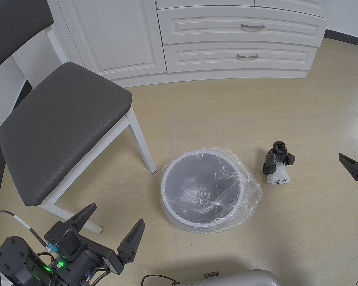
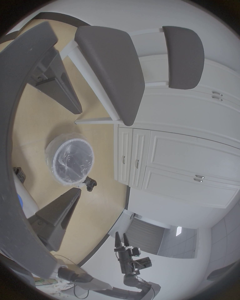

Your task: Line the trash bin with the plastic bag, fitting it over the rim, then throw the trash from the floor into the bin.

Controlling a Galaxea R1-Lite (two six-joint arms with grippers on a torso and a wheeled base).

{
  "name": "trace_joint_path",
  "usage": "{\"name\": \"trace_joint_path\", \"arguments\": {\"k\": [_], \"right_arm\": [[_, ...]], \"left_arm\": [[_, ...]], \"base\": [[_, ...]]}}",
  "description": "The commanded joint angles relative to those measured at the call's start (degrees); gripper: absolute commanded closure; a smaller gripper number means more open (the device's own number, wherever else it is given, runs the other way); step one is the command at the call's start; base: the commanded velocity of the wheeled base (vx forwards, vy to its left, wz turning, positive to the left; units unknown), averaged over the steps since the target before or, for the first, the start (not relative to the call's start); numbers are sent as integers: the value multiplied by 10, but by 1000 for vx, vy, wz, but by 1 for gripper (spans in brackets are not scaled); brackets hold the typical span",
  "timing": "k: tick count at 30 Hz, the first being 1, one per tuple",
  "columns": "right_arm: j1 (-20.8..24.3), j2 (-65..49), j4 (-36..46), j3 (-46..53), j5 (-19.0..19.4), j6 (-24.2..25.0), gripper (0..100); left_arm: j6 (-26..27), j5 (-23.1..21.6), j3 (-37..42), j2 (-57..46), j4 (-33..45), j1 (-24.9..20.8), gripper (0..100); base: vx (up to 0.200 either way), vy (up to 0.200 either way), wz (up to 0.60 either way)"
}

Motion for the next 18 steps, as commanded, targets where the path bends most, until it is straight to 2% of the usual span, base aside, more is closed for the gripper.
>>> {"name": "trace_joint_path", "arguments": {"k": [1, 6, 8, 11, 13, 15, 18], "right_arm": [[-4, 53, -2, -8, 4, 16, 0], [22, 141, -14, -11, 5, 53, 0], [41, 185, -35, -14, 3, 82, 0], [77, 265, -93, -22, -2, 137, 0], [85, 301, -126, -35, -4, 160, 0], [95, 383, -193, -54, -19, 204, 0], [117, 464, -278, -58, -54, 235, 0]], "left_arm": [[-13, 15, -9, 0, 0, 5, 0], [-10, 17, -8, 34, 0, 5, 0], [-10, 17, -15, 45, 0, 12, 0], [-7, 16, -33, 47, -1, 47, 0], [-5, 15, -36, 45, 0, 64, 0], [7, 12, -36, 36, -1, 100, 0], [26, 10, -34, 23, -1, 138, 0]], "base": [[0, 0, 0], [0, 0, 0], [0, 0, 0], [0, 0, 0], [0, 0, 0], [0, 0, 0], [0, 0, 0]]}}
